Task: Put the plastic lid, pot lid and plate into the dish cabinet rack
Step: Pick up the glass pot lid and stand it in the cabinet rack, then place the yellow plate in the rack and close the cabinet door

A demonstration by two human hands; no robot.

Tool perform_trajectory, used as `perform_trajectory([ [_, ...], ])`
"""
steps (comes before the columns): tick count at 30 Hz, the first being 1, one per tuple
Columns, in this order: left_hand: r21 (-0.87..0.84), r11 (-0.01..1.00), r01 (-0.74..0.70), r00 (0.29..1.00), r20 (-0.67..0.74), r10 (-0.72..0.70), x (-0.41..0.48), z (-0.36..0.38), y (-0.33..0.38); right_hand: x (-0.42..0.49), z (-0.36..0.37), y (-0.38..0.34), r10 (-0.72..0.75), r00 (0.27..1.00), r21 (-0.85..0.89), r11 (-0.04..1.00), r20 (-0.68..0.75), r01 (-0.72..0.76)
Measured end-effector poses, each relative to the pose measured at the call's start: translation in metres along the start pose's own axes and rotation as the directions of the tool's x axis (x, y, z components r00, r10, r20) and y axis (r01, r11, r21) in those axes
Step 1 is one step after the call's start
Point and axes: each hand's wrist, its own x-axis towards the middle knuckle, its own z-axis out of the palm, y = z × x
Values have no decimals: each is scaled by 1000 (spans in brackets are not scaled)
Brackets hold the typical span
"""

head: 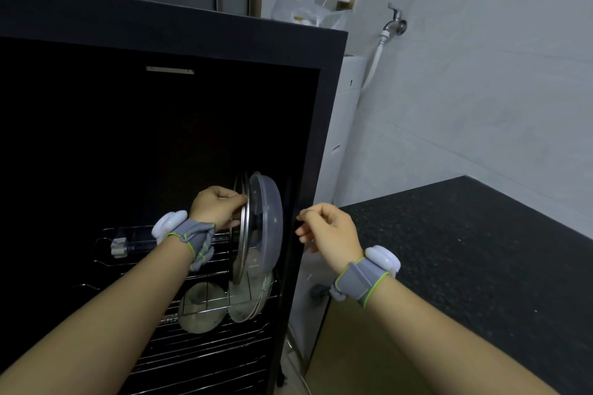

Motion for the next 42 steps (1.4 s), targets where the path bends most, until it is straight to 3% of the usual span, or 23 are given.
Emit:
perform_trajectory([
  [2,-13,993,-113,986,-124,111,-1,-5,5,0,-3,-1,7,1000,6,1000,-9,-7],
  [4,-40,979,-199,971,-141,191,-7,-8,20,0,-8,-1,7,1000,19,1000,-26,-7],
  [8,-104,958,-268,959,64,275,-41,-1,52,-7,-28,-4,-16,998,8,1000,-56,16],
  [14,-161,939,-304,883,323,341,-98,26,82,-31,-79,-13,-57,989,14,998,-134,59],
  [22,-138,908,-396,663,641,387,-153,128,100,-87,-188,-7,-97,935,-28,995,-341,93],
  [25,-100,902,-421,626,688,368,-162,155,95,-103,-212,-4,-63,925,-36,998,-375,53],
  [32,-131,913,-385,492,808,324,-237,249,93,-176,-305,4,-7,790,-30,999,-613,-15],
  [42,-174,926,-336,354,887,296,-325,352,98,-265,-405,18,74,623,30,996,-779,-81],
])
